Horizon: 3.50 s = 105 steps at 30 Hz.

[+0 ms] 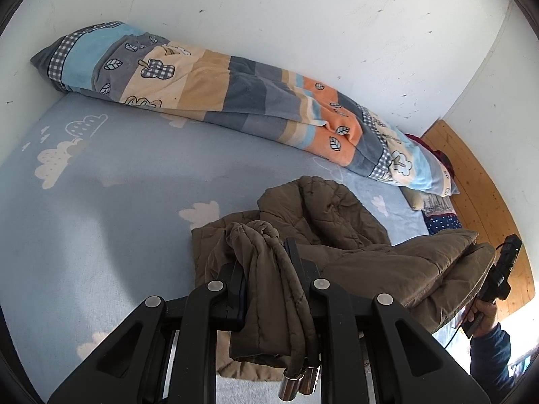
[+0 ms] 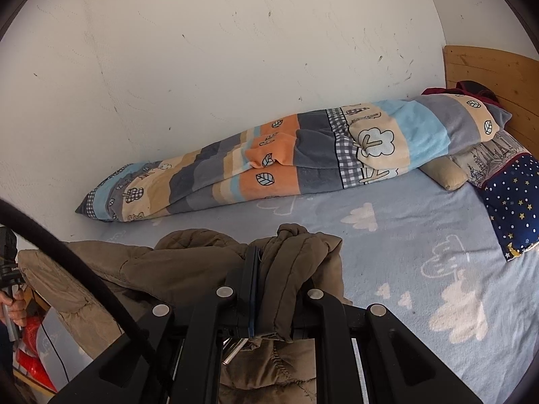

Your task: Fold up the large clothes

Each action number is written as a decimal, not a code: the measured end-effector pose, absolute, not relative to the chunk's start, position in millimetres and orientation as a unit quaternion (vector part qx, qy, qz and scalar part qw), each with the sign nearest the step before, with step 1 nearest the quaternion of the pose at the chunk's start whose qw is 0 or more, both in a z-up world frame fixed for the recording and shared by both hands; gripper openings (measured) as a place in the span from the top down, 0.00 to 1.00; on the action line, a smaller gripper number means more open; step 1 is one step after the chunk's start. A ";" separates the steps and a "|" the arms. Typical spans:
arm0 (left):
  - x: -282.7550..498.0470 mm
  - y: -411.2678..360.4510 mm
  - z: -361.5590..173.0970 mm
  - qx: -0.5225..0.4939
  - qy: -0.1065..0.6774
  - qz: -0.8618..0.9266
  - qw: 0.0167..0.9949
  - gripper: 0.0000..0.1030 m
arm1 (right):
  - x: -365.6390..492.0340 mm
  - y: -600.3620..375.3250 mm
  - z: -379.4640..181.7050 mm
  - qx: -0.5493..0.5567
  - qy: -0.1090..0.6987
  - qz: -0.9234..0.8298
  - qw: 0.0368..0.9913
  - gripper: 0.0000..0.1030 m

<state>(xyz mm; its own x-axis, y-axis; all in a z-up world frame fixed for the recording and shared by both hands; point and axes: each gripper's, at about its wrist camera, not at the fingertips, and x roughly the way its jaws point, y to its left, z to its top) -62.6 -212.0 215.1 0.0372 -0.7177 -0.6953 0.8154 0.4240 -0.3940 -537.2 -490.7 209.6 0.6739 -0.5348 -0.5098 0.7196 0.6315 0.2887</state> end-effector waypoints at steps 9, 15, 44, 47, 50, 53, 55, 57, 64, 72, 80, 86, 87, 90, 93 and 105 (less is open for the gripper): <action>-41.0 -258.7 184.5 0.059 0.465 -0.510 0.721 0.82 | -504.5 -538.4 174.2 0.255 0.227 -0.368 0.865 0.88; -28.0 -288.8 154.2 0.060 0.489 -0.484 0.723 0.82 | -492.8 -567.2 145.6 0.290 0.246 -0.376 0.845 0.88; 13.5 -245.1 192.5 -0.087 0.488 -0.475 0.727 0.48 | -595.0 -613.8 143.1 0.556 0.088 -0.328 0.759 0.55; -30.5 -240.8 204.3 -0.045 0.448 -0.514 0.730 0.48 | -584.1 -583.7 164.0 0.509 0.128 -0.326 0.787 0.55; -105.2 -249.0 198.5 0.010 0.422 -0.556 0.716 0.48 | -559.7 -528.9 176.8 0.455 0.145 -0.305 0.824 0.56; -177.6 -264.2 181.2 0.061 0.395 -0.580 0.710 0.48 | -533.1 -470.3 173.2 0.417 0.146 -0.286 0.850 0.56; -211.7 -278.5 166.4 0.074 0.388 -0.590 0.704 0.48 | -507.2 -440.4 164.4 0.385 0.177 -0.295 0.857 0.61; -230.8 -297.7 147.4 0.092 0.399 -0.595 0.692 0.50 | -476.7 -422.2 156.7 0.336 0.224 -0.301 0.864 0.71; -215.5 -343.9 84.3 0.129 0.470 -0.532 0.692 0.61 | -445.1 -451.2 92.6 0.297 0.311 -0.335 0.838 0.75; -168.4 -352.1 47.2 0.074 0.555 -0.499 0.661 0.97 | -445.7 -493.7 51.1 0.349 0.343 -0.330 0.807 0.80; -179.2 -341.8 65.4 0.058 0.547 -0.513 0.659 0.89 | -445.7 -488.0 68.2 0.357 0.348 -0.336 0.799 0.80; -205.7 -333.2 112.8 0.086 0.464 -0.517 0.714 0.50 | -466.4 -481.6 110.9 0.359 0.294 -0.338 0.819 0.77; -202.3 -332.9 117.6 0.089 0.458 -0.516 0.719 0.50 | -468.2 -479.0 116.2 0.354 0.289 -0.340 0.822 0.77; -196.8 -324.1 128.2 0.081 0.448 -0.509 0.731 0.50 | -466.0 -472.3 123.4 0.341 0.283 -0.338 0.830 0.77; -189.1 -325.2 133.4 0.084 0.438 -0.494 0.746 0.48 | -452.1 -466.1 127.9 0.321 0.295 -0.329 0.838 0.77; -167.9 -327.8 89.5 0.163 0.458 -0.422 0.765 0.47 | -388.5 -430.5 97.6 0.246 0.371 -0.289 0.847 0.76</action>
